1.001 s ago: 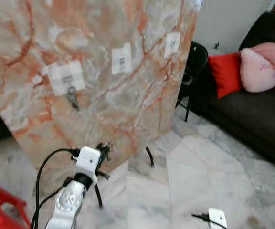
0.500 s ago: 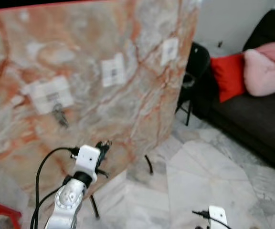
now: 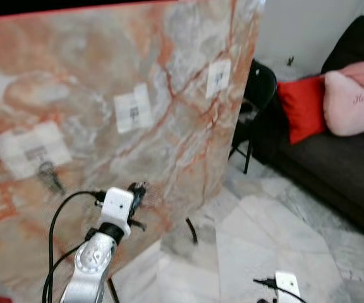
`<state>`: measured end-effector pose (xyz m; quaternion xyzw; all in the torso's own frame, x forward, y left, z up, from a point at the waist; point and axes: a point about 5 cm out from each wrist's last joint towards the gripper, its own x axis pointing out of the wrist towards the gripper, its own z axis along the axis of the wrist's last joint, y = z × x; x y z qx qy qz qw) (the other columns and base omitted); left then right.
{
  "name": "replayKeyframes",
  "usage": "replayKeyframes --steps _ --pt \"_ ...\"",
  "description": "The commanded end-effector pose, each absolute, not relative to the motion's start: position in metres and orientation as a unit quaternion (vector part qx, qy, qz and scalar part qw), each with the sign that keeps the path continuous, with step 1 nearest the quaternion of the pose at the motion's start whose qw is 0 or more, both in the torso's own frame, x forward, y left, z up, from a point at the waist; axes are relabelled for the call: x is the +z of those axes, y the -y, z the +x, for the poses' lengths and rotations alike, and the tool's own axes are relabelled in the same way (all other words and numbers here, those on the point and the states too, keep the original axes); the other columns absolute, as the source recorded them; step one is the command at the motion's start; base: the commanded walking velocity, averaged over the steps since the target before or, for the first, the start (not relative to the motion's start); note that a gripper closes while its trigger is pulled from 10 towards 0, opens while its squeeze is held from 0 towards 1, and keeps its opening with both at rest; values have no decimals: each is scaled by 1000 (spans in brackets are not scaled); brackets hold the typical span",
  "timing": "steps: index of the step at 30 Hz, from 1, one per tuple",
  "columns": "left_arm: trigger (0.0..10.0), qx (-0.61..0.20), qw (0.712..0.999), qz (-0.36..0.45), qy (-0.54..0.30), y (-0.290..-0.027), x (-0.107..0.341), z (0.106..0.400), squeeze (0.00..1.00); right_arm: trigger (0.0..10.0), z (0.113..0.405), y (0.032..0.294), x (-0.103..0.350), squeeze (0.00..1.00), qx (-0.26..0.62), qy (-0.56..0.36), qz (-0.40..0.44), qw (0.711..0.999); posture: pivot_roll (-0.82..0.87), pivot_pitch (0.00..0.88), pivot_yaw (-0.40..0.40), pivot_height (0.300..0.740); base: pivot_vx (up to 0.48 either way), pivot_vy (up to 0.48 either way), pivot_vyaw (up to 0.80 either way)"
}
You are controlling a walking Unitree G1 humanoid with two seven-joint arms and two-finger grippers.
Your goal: Hang keys on a hook
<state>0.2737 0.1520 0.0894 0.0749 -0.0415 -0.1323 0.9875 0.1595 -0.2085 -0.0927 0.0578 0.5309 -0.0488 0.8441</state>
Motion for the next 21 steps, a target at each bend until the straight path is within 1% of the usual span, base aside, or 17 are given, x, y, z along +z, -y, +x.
replayKeyframes --steps 1,2,7,16,21 --pt "10000 -119 991 39 57 -149 99 279 0 10000 162 214 -90 0 -44 -530 43 846 153 0 -108 740 255 0 0" --pt "10000 -116 991 35 58 -149 99 280 0 10000 162 215 -90 0 -42 -531 41 846 153 0 -108 740 255 0 0" --pt "10000 -119 990 -2 72 -144 107 281 0 10000 163 214 -90 0 -39 -531 40 845 153 0 -108 740 0 0 0" --pt "10000 -109 990 -31 81 -143 113 283 0 10000 164 215 -90 0 -39 -526 34 849 150 0 -107 740 0 0 0" --pt "10000 -110 990 -36 82 -143 115 284 0 10000 165 215 -89 0 -32 -525 25 850 151 0 -105 740 0 0 800"
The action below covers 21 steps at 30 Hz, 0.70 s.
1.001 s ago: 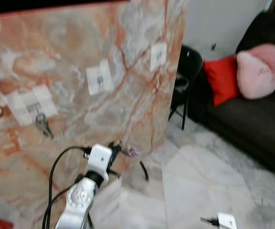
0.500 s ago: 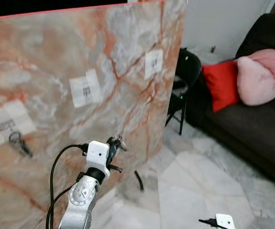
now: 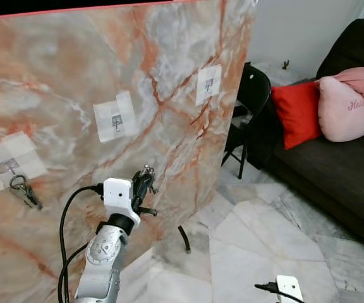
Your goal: Hang keys on a hook
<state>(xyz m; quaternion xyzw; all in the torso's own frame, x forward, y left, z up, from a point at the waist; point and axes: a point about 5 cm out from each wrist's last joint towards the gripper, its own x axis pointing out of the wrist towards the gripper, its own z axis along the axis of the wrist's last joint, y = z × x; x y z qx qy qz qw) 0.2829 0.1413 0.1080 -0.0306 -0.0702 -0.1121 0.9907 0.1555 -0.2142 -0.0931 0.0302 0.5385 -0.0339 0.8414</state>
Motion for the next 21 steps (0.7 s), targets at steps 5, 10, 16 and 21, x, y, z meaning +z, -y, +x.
replayKeyframes --steps 5,10,16,21 --pt "10000 -126 988 -32 87 -138 118 286 0 10000 164 215 -90 0 -44 -525 35 850 148 0 -101 740 0 0 480" --pt "10000 -140 986 -38 88 -131 120 287 0 10000 164 214 -90 0 -43 -525 34 850 143 0 -96 740 0 0 0" --pt "10000 -150 984 -41 92 -126 122 288 0 10000 163 214 -90 0 -41 -525 32 849 140 0 -90 740 0 0 0" --pt "10000 -150 983 -42 96 -126 124 288 0 10000 164 214 -89 0 -27 -523 16 852 142 0 -91 740 0 0 135"
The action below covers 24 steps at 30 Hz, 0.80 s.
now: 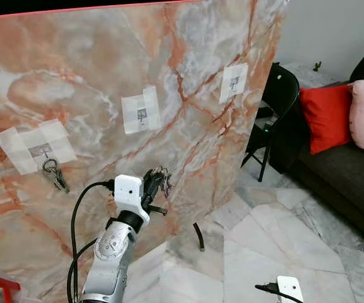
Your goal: Hang keys on a hook
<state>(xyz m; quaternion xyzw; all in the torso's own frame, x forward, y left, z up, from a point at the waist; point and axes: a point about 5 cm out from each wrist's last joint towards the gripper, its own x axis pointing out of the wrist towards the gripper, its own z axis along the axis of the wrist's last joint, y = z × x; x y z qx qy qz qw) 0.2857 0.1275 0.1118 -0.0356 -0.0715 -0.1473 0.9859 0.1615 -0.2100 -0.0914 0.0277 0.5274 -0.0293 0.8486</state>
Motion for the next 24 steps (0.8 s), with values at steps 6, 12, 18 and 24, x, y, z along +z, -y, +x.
replayKeyframes --steps 6,12,18,24 --pt "10000 -149 983 -38 98 -127 125 289 0 10000 164 214 -90 0 -34 -522 25 852 147 0 -95 740 0 0 538" --pt "10000 -149 983 -35 99 -128 125 290 0 10000 165 214 -89 0 -39 -521 28 852 145 0 -93 740 271 0 0" --pt "10000 -151 983 -32 99 -128 125 289 0 10000 165 215 -89 0 -40 -522 23 852 146 0 -93 740 291 0 0" --pt "10000 -150 983 -32 100 -130 125 288 0 10000 165 215 -89 0 -39 -523 19 851 149 0 -95 740 312 0 0"
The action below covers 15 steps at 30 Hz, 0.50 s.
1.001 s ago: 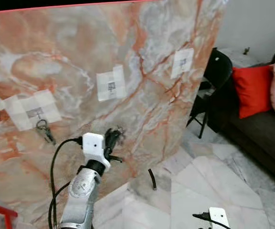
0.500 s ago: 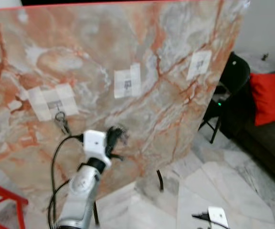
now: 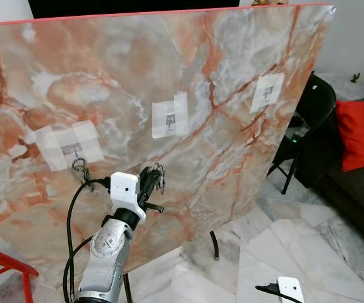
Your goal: Hang keys on a hook
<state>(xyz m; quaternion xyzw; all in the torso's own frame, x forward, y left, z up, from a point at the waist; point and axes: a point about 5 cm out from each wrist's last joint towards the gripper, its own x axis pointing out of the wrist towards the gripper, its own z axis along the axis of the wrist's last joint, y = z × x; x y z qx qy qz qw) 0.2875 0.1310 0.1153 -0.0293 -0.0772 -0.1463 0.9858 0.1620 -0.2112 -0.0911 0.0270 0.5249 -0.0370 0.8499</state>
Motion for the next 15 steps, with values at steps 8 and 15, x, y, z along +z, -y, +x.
replayKeyframes --steps 8,15 --pt "10000 -161 982 -34 96 -129 124 286 0 10000 166 216 -89 0 -37 -523 14 851 153 0 -99 740 107 0 0" --pt "10000 -196 976 -45 86 -123 123 281 0 10000 166 216 -88 0 -26 -526 0 850 153 0 -99 740 0 0 0"
